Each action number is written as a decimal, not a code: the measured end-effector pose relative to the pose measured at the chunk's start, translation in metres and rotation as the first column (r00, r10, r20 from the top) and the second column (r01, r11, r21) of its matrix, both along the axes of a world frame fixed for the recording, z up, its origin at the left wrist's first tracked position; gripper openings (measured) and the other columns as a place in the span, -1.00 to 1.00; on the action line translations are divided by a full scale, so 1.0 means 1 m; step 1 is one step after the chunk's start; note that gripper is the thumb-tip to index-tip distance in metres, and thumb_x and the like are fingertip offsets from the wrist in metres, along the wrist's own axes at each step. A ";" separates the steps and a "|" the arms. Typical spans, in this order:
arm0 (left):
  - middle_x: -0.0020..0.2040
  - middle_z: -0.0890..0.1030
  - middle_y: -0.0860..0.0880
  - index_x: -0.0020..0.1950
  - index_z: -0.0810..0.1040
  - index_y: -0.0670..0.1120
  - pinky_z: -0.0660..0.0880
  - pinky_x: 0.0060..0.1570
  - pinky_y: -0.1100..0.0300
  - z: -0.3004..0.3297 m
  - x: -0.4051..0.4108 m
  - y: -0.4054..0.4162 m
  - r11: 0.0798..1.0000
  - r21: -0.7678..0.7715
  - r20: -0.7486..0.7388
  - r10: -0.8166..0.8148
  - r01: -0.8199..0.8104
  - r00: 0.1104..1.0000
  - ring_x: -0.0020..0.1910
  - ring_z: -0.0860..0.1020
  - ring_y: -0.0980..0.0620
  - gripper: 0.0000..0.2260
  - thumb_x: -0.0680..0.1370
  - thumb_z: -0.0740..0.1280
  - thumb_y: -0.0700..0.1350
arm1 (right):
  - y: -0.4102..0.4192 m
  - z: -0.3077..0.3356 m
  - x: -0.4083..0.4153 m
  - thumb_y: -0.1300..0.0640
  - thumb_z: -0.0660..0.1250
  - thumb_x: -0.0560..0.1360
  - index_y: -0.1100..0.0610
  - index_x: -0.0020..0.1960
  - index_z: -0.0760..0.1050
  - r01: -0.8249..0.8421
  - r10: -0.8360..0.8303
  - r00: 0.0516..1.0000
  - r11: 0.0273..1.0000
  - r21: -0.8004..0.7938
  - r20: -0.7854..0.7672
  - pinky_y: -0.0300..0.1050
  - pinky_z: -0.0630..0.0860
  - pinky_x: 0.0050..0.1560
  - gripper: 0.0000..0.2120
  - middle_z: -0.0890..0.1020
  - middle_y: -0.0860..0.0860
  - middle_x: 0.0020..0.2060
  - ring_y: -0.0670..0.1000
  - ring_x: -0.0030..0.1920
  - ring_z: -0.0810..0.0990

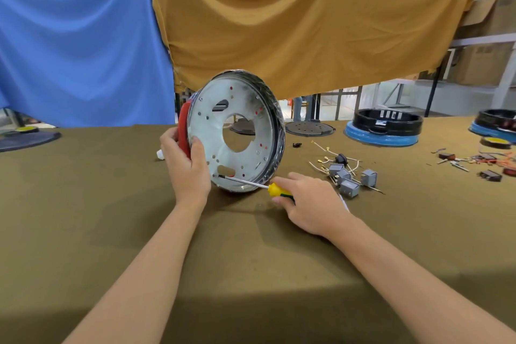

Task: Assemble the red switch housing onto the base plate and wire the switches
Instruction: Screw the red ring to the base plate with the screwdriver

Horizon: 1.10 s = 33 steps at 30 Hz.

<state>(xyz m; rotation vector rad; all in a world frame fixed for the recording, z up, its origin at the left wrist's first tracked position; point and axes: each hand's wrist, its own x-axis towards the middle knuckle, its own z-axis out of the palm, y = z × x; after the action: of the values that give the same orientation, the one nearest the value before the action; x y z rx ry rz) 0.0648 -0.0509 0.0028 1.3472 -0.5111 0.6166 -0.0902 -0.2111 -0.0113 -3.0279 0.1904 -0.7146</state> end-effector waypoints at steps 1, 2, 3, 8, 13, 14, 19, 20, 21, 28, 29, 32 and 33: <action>0.11 0.47 -0.02 0.21 0.31 -0.02 0.42 -0.05 0.42 -0.001 0.001 0.000 1.000 -0.004 0.005 0.003 -0.003 1.000 -0.03 0.47 0.19 -0.81 0.61 0.20 -0.10 | 0.000 0.000 0.000 -0.11 0.22 0.61 -0.06 0.31 0.46 0.003 -0.003 1.000 1.000 0.002 0.001 0.01 0.52 -0.06 -0.69 0.55 -0.05 0.01 0.14 0.01 0.60; 0.10 0.46 -0.01 0.20 0.31 -0.02 0.42 -0.06 0.43 -0.001 0.001 0.000 1.000 -0.006 0.008 0.004 -0.004 1.000 -0.05 0.47 0.22 -0.81 0.61 0.20 -0.11 | 0.000 0.000 0.000 -0.11 0.22 0.61 -0.05 0.31 0.46 0.005 -0.005 1.000 1.000 0.005 0.001 0.01 0.52 -0.05 -0.69 0.55 -0.05 0.01 0.13 0.01 0.60; 0.09 0.46 0.00 0.20 0.31 -0.02 0.42 -0.07 0.43 -0.001 0.002 0.000 1.000 -0.007 0.009 0.004 -0.004 1.000 -0.06 0.47 0.22 -0.82 0.61 0.20 -0.11 | 0.000 0.000 0.001 -0.11 0.23 0.61 -0.05 0.31 0.46 0.005 -0.005 1.000 1.000 0.007 0.002 0.02 0.53 -0.04 -0.69 0.55 -0.05 0.01 0.12 0.00 0.60; 0.08 0.45 0.03 0.20 0.31 -0.02 0.41 -0.08 0.44 -0.003 0.003 -0.001 1.000 -0.010 0.015 0.002 -0.002 1.000 -0.06 0.47 0.24 -0.82 0.62 0.21 -0.13 | 0.000 0.000 0.001 -0.11 0.23 0.61 -0.05 0.30 0.46 -0.006 0.006 1.000 1.000 -0.005 -0.001 -0.02 0.50 -0.09 -0.69 0.55 -0.04 0.02 0.13 0.01 0.60; 0.06 0.43 0.11 0.20 0.31 -0.02 0.40 -0.06 0.47 -0.003 0.003 -0.003 1.000 -0.011 0.030 0.007 -0.007 1.000 -0.04 0.46 0.31 -0.82 0.62 0.22 -0.13 | 0.002 -0.001 0.002 -0.11 0.22 0.62 -0.06 0.38 0.42 -0.014 0.014 1.000 1.000 -0.011 0.002 0.02 0.54 -0.05 -0.64 0.56 -0.04 0.06 0.12 0.01 0.60; 0.06 0.42 0.13 0.20 0.31 -0.02 0.40 -0.06 0.47 -0.003 0.002 -0.003 1.000 -0.008 0.042 0.010 -0.009 0.999 -0.05 0.45 0.33 -0.82 0.62 0.22 -0.13 | 0.003 -0.001 0.002 -0.11 0.21 0.62 -0.06 0.39 0.41 -0.014 0.014 1.000 1.000 -0.015 0.007 0.03 0.54 -0.05 -0.63 0.55 -0.04 0.06 0.12 0.01 0.60; 0.07 0.43 0.07 0.20 0.31 -0.02 0.41 -0.03 0.41 -0.004 0.004 -0.003 1.000 -0.022 0.030 0.016 -0.016 0.999 -0.02 0.46 0.22 -0.82 0.62 0.22 -0.12 | 0.002 -0.002 0.002 -0.11 0.22 0.61 -0.06 0.36 0.43 -0.015 0.016 1.000 1.000 -0.024 0.017 0.02 0.54 -0.07 -0.65 0.55 -0.04 0.03 0.12 -0.02 0.60; 0.08 0.44 0.04 0.19 0.31 -0.02 0.43 -0.01 0.37 -0.004 0.005 -0.003 0.999 -0.030 0.018 0.015 -0.015 1.000 0.00 0.47 0.16 -0.83 0.62 0.22 -0.12 | 0.002 -0.002 0.002 -0.11 0.22 0.61 -0.06 0.35 0.43 -0.016 0.016 1.000 1.000 -0.027 0.020 0.00 0.54 -0.09 -0.66 0.56 -0.04 0.02 0.12 -0.02 0.60; 0.10 0.44 0.01 0.19 0.31 -0.02 0.44 0.00 0.34 -0.004 0.006 -0.002 0.999 -0.036 0.010 0.014 -0.014 1.000 0.01 0.47 0.12 -0.83 0.62 0.21 -0.11 | 0.001 -0.002 0.002 -0.11 0.22 0.61 -0.06 0.33 0.44 -0.016 0.017 1.000 0.999 -0.030 0.023 -0.01 0.53 -0.10 -0.67 0.56 -0.04 0.02 0.12 -0.02 0.60; 0.11 0.44 -0.02 0.18 0.31 0.00 0.43 -0.05 0.38 -0.005 0.007 -0.003 0.999 -0.050 -0.003 0.020 -0.020 1.000 0.01 0.47 0.08 -0.82 0.61 0.21 -0.07 | 0.000 -0.003 0.003 -0.11 0.23 0.61 -0.06 0.34 0.44 -0.016 0.017 0.999 0.999 -0.027 0.038 -0.03 0.48 -0.13 -0.67 0.56 -0.04 0.03 0.13 -0.01 0.60; 0.12 0.44 -0.03 0.18 0.31 0.00 0.43 -0.05 0.38 -0.005 0.007 -0.003 0.998 -0.054 -0.008 0.021 -0.021 1.000 0.01 0.47 0.08 -0.82 0.61 0.21 -0.07 | 0.000 -0.004 0.002 -0.11 0.23 0.61 -0.06 0.34 0.44 -0.015 0.016 0.999 0.999 -0.029 0.041 -0.04 0.45 -0.14 -0.67 0.56 -0.04 0.02 0.13 0.00 0.60; 0.12 0.44 -0.02 0.19 0.31 -0.01 0.43 -0.05 0.38 -0.005 0.007 -0.003 0.998 -0.059 -0.010 0.022 -0.022 1.000 0.01 0.47 0.08 -0.82 0.61 0.22 -0.09 | 0.001 -0.004 0.002 -0.10 0.23 0.61 -0.06 0.32 0.45 -0.007 0.008 0.999 1.000 -0.029 0.040 -0.04 0.42 -0.15 -0.69 0.56 -0.03 0.02 0.14 0.00 0.60; 0.13 0.44 -0.03 0.19 0.31 -0.01 0.44 -0.05 0.38 -0.005 0.007 -0.003 0.998 -0.058 -0.010 0.024 -0.024 1.000 0.01 0.47 0.08 -0.82 0.62 0.22 -0.09 | 0.001 -0.004 0.002 -0.10 0.23 0.61 -0.06 0.32 0.45 -0.006 0.007 0.999 1.000 -0.028 0.037 -0.04 0.42 -0.15 -0.69 0.56 -0.03 0.02 0.14 0.01 0.60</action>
<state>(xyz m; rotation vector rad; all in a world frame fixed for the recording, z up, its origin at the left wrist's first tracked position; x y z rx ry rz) 0.0723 -0.0538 -0.0022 1.3019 -0.4661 0.6400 -0.0877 -0.2102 -0.0151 -3.0374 0.1708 -0.7784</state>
